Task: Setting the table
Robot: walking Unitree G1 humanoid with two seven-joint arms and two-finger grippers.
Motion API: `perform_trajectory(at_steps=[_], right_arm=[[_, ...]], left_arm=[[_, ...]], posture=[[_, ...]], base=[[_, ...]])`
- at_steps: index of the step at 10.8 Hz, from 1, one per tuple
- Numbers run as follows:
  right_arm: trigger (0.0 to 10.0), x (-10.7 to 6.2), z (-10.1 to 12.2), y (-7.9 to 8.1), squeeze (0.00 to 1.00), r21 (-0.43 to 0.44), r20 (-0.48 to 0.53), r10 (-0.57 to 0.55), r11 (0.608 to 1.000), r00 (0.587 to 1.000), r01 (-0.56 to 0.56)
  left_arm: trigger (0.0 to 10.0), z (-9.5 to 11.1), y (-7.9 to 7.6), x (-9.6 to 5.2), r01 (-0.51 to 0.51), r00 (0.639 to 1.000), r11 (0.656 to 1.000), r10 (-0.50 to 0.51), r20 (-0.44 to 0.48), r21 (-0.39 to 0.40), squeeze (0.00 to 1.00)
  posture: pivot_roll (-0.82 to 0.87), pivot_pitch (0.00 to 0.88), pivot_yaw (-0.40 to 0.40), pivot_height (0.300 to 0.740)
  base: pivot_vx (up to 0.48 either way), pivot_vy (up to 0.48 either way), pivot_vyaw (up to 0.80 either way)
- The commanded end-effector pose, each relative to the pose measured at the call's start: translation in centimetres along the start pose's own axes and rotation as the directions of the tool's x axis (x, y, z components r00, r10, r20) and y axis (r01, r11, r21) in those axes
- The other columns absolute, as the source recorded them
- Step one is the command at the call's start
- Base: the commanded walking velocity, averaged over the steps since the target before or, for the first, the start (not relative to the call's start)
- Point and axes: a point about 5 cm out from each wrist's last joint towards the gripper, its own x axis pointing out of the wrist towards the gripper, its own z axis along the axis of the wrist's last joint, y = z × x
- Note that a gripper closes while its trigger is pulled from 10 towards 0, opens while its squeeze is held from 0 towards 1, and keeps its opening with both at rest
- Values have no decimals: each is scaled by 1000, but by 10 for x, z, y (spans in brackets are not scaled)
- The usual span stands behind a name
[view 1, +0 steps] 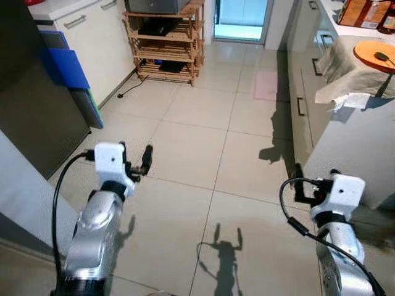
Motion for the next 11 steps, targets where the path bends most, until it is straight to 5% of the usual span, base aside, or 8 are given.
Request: perform_trajectory(at_steps=[1,11], right_arm=[[10000,4,3,-2,0,-17,8,-25,1000,1000,25],[10000,18,8,22,0,-17,24,76,997,997,-75]], left_arm=[[10000,0,1,2,-9,1000,1000,10,5,-7,0],[10000,2,-6,8,-6,1000,1000,6,21,-2,0]], posture=[[-125,0,58,740],[-109,0,34,740]], base=[[0,0,0],[0,0,0]])
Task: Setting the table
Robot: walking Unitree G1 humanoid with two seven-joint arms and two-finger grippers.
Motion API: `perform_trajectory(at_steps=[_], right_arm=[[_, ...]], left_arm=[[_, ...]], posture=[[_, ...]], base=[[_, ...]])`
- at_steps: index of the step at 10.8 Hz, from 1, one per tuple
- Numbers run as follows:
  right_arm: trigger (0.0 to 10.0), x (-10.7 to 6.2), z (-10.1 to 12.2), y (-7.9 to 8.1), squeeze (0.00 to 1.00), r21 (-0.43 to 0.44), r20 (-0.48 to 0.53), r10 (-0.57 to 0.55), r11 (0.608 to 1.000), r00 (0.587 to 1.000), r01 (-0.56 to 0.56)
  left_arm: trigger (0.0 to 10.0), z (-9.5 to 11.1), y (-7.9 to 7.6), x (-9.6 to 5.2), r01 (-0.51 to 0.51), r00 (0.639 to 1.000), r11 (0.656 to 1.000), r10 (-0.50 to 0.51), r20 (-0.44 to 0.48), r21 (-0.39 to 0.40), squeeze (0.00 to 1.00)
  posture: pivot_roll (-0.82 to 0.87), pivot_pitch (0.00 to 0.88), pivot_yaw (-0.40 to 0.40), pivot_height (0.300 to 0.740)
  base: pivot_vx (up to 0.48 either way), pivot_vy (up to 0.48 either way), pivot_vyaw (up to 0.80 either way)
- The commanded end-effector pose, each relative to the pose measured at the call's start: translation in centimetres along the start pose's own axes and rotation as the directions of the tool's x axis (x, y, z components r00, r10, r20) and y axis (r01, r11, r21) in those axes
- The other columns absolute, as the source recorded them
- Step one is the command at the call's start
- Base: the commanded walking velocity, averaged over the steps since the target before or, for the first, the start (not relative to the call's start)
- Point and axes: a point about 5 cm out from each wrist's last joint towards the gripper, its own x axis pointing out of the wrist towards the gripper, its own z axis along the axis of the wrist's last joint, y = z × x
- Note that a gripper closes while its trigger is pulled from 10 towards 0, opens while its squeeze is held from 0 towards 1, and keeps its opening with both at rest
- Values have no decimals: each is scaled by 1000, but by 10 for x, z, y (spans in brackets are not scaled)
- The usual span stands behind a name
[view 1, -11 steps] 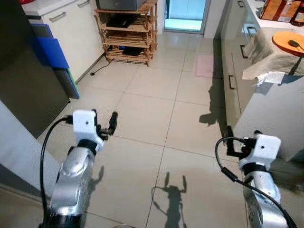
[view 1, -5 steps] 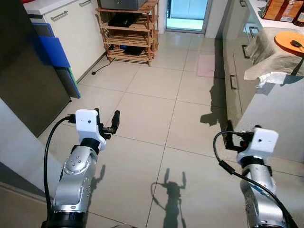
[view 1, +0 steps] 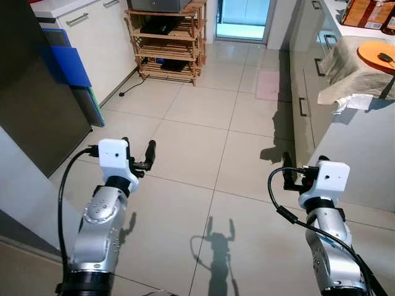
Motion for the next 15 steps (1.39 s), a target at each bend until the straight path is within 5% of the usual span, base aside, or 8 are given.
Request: perform_trajectory(at_steps=[1,4,15], right_arm=[[10000,2,1,1,0,-5,-3,12,1000,1000,-12],[10000,4,1,7,0,-6,1,41,999,999,-41],[10000,8,2,18,0,-13,8,100,995,995,-100]], left_arm=[[10000,-1,-1,2,-2,1000,1000,2,-1,5,0],[10000,1,-3,3,9,1000,1000,-9,-1,19,0],[10000,3,-4,5,3,1000,999,-3,2,48,0]], posture=[[-113,0,34,740],[-103,0,37,740],[-92,0,32,740]], base=[[0,0,0],[0,0,0],[0,-480,0]])
